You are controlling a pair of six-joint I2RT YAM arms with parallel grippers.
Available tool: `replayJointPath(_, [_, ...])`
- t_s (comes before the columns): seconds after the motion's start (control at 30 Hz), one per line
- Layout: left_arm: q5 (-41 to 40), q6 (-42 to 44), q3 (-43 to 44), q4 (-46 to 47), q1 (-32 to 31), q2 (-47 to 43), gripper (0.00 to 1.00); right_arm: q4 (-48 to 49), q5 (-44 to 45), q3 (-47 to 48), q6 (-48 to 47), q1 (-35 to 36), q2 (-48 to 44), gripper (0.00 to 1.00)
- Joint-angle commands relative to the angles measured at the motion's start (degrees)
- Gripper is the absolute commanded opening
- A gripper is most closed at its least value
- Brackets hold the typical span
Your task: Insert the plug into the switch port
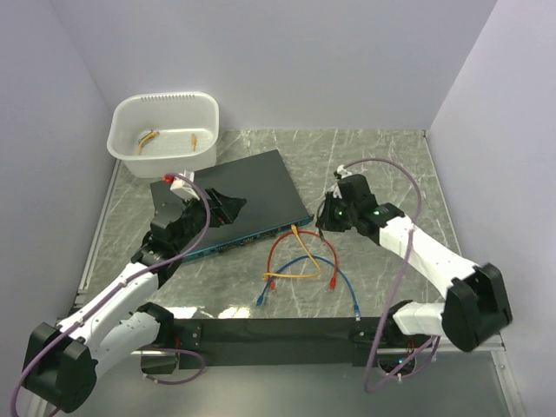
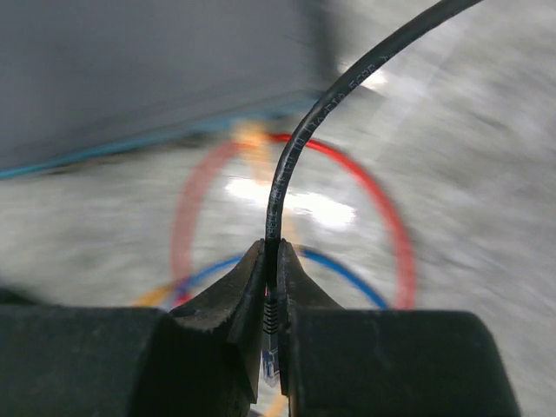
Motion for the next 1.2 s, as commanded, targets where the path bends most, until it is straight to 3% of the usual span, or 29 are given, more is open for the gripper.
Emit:
replayJointPath(0.0, [5.3,-2.9,2.4,7.4,-0.2,1.7,0.88,12.3,-13.3,-1.6,2.1,-0.1,-6.0,0.00])
replayJointPath(0.17, [12.9,-7.3,2.6,18.4,-2.9,8.5,0.84,30.0,-23.1,-7.2,13.7,-1.1,-11.5,0.00])
replayJointPath(0.27, [15.4,-8.5,2.1,24.4,-6.3,10.6,0.85,42.4,-24.1,-11.3,20.2,-1.3,-13.1,0.00])
replayJointPath(0.37, [16.4,-7.9,1.8,26.6,-9.9,11.2,0.87,46.9,-23.7,-12.8,23.3,-1.3,-13.7,0.00])
replayJointPath(0.87, [11.9,-2.3,6.4,22.6,-19.3,18.3,0.88,55.7,-23.2,-16.6,29.6,-1.3,-14.4,0.00])
replayJointPath(1.17, [10.9,-0.7,11.0,20.7,-21.0,21.6,0.81,59.5,-24.7,-19.1,31.9,-1.2,-13.6,0.00])
